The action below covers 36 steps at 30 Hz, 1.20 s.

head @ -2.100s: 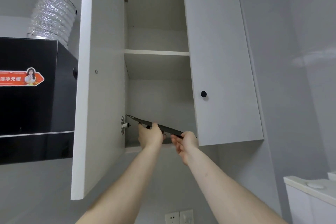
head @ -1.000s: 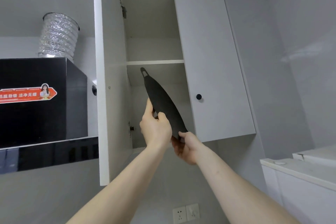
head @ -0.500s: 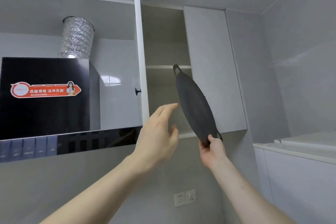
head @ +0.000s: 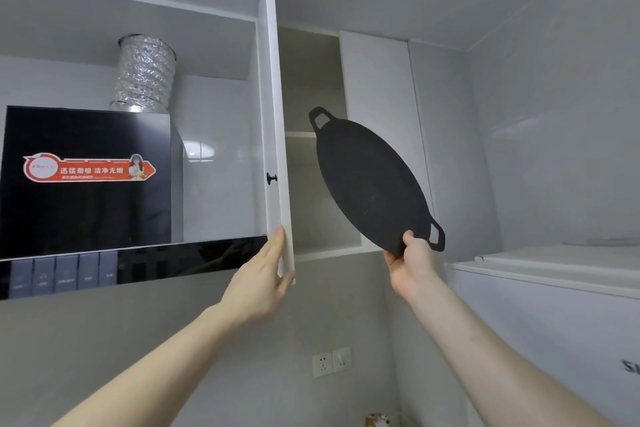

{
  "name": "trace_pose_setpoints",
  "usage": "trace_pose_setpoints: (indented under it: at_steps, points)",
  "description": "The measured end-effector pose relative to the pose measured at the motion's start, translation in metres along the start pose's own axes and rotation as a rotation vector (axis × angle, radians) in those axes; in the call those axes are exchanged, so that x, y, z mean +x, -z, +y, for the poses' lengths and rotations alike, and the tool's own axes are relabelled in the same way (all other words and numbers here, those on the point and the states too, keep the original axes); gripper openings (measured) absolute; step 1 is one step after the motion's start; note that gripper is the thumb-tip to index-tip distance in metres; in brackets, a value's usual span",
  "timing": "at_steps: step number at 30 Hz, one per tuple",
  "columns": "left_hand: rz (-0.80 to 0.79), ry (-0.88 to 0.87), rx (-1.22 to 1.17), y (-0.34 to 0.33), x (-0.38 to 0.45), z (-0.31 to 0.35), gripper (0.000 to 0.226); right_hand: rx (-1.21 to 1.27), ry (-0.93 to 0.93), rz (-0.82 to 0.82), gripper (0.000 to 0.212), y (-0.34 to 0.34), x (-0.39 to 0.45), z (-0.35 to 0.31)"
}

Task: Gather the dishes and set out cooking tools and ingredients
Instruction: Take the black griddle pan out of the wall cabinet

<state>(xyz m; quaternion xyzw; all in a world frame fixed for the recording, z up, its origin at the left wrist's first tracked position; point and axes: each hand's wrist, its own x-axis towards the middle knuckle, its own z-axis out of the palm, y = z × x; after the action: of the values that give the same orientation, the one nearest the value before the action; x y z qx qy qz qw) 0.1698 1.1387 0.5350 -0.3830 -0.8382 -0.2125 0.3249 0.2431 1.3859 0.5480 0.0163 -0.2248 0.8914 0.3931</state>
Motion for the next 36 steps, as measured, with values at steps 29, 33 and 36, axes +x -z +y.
trace_pose_setpoints:
  at_steps: [29, 33, 36]
  points:
    - [-0.405, 0.069, 0.479, -0.134, 0.172, -0.023, 0.079, -0.157, 0.203, 0.238, 0.038, -0.039, 0.12, -0.026]
    - [-0.393, 0.09, 0.583, -0.141, 0.177, -0.053, 0.086, -0.168, 0.182, 0.282, 0.039, -0.035, 0.139, -0.012]
    - [-0.363, 0.075, 0.609, -0.147, 0.177, -0.06, 0.091, -0.15, 0.155, 0.279, 0.039, -0.032, 0.154, 0.001]
